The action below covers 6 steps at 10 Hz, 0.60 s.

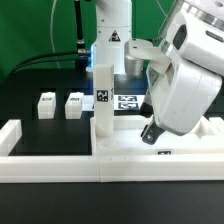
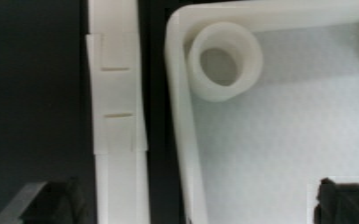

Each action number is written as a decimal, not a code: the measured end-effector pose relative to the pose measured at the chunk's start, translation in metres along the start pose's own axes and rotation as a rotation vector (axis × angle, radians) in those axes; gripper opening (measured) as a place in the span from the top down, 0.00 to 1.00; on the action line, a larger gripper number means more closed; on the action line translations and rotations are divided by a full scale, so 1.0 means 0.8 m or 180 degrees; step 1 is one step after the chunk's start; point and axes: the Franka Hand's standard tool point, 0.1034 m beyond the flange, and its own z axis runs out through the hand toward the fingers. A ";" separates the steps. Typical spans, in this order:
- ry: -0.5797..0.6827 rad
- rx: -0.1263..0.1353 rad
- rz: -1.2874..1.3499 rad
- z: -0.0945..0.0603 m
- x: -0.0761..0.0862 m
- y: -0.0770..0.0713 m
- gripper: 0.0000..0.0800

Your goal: Assemble desk

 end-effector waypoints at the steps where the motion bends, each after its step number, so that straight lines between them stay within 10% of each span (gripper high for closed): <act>1: 0.0001 0.0006 0.0003 0.002 -0.002 0.000 0.19; 6: 0.0013 0.0029 0.0626 0.020 -0.016 -0.002 0.19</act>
Offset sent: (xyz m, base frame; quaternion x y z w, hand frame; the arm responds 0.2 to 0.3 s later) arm 0.0000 0.0000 0.0000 0.0000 0.0000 0.0000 1.0000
